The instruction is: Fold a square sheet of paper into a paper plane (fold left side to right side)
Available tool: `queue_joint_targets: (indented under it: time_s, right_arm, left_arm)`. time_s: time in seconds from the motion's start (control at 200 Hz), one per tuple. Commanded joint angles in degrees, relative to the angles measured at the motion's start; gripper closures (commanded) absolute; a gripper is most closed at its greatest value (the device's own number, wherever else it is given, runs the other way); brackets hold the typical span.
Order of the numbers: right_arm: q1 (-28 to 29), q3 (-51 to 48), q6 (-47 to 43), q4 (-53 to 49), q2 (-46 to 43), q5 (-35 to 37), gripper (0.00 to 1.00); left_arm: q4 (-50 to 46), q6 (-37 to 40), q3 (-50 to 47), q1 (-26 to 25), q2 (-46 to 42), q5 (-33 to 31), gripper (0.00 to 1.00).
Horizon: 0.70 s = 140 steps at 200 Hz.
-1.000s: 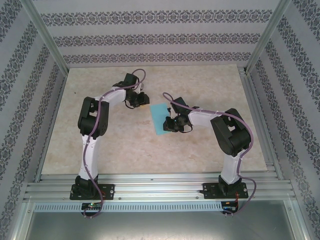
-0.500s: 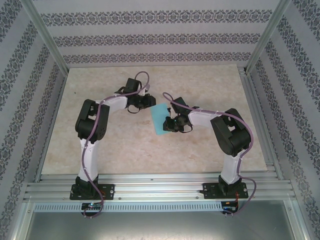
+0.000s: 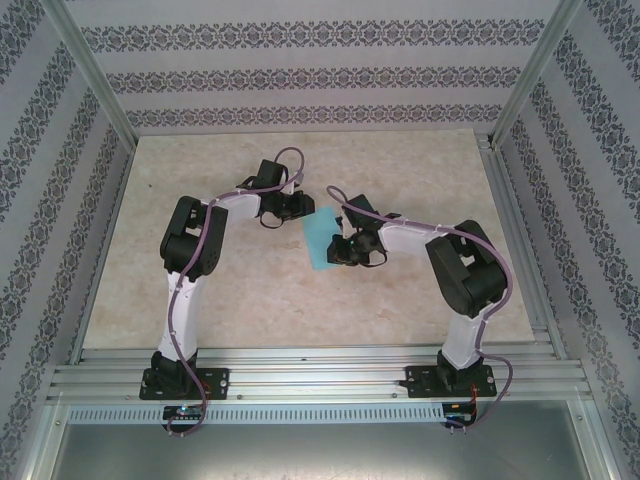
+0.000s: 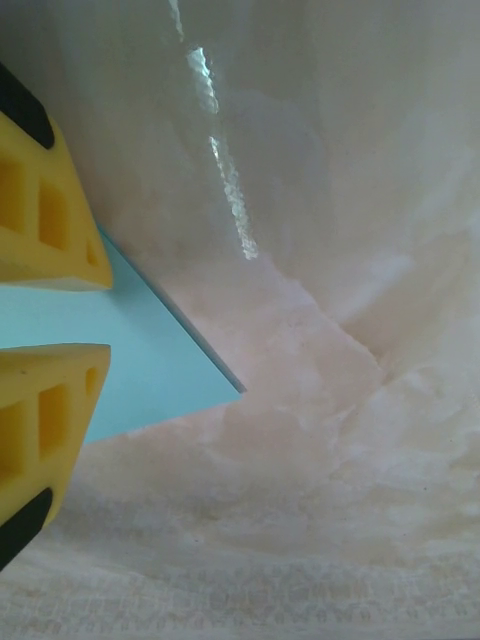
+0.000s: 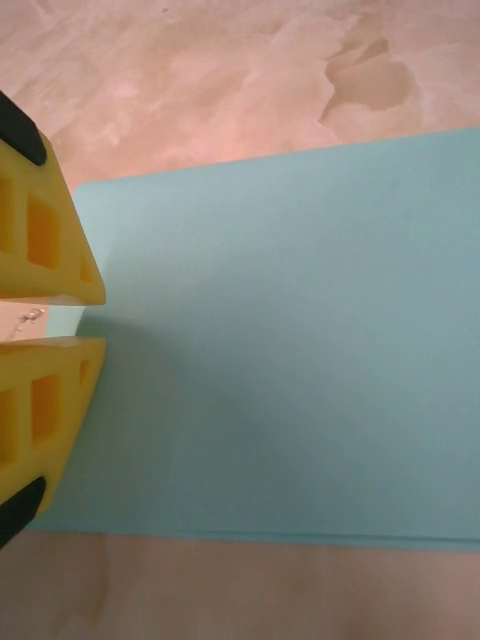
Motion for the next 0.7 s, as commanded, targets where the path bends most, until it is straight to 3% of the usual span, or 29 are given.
queue_joint_targets:
  time_s: [0.0,0.16,0.315,0.694]
  right_arm:
    - [0.23,0.57,0.17,2.05,-5.04,-1.21,0.82]
    - [1.06,-0.01,4.46,9.78,-5.74,-3.32,0.87]
    - [1.89,-0.13,9.64,19.11,-0.69,-5.82,0.95]
    - [4.92,7.13,7.63,15.70,9.77,-3.77,0.97]
  left_arm:
    - [-6.63,4.79,-2.30,-0.56,1.65,-5.67,0.78]
    - [-10.00,7.17,-2.48,-1.24,1.59,-8.67,0.78]
    - [-10.81,7.63,-2.62,-1.66,1.85,-10.06,0.78]
    - [-10.52,7.33,-2.77,-2.22,2.68,-11.00,0.78]
